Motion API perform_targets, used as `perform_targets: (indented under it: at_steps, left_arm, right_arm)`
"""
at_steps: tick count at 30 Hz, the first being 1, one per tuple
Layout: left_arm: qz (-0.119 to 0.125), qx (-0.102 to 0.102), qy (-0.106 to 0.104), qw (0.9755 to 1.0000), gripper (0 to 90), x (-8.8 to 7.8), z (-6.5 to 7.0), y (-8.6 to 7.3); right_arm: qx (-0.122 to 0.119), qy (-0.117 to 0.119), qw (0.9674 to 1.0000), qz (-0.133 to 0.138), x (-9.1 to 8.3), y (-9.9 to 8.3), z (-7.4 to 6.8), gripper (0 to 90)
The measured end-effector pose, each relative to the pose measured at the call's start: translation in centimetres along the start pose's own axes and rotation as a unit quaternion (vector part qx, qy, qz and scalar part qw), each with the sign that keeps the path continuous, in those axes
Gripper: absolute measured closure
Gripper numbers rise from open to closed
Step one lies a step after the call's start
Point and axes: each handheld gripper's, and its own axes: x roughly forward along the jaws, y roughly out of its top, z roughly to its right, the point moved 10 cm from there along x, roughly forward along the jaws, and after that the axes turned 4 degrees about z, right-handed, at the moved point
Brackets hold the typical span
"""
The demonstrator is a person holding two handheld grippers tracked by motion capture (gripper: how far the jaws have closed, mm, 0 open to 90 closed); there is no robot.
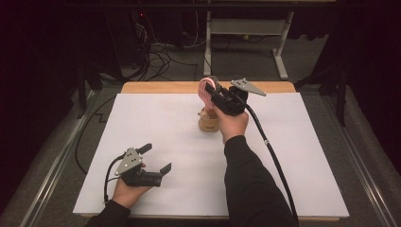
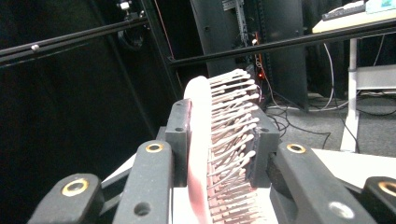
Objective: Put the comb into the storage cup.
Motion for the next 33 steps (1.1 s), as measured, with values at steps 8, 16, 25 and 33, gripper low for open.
perform_targets:
  at_steps: [8,16,25,33]
  left_arm:
    - [0.000,0.001,0.001,1.0000,0.0,0.0,0.0,0.0]
    - [0.000,0.001,0.000,1.0000,0.0,-0.1,0.0,0.0]
    - [0.004,-0.001,0.003,1.0000,0.0,-0.1,-0.1,0.1]
    - [0.002,-0.002,0.001,1.0000,0.0,0.0,0.0,0.1]
  right_arm:
    - [-0.019,-0.011,0.9997,-0.005,-0.1,-0.1,0.1,68.2]
    - [-0.031,-0.018,0.9993,-0.013,-0.3,-0.2,0.4,67.6]
    - [-0.040,-0.027,0.9987,-0.019,-0.4,-0.1,0.8,66.6]
    - [-0.056,-0.040,0.9972,-0.028,-0.6,-0.2,1.2,65.2]
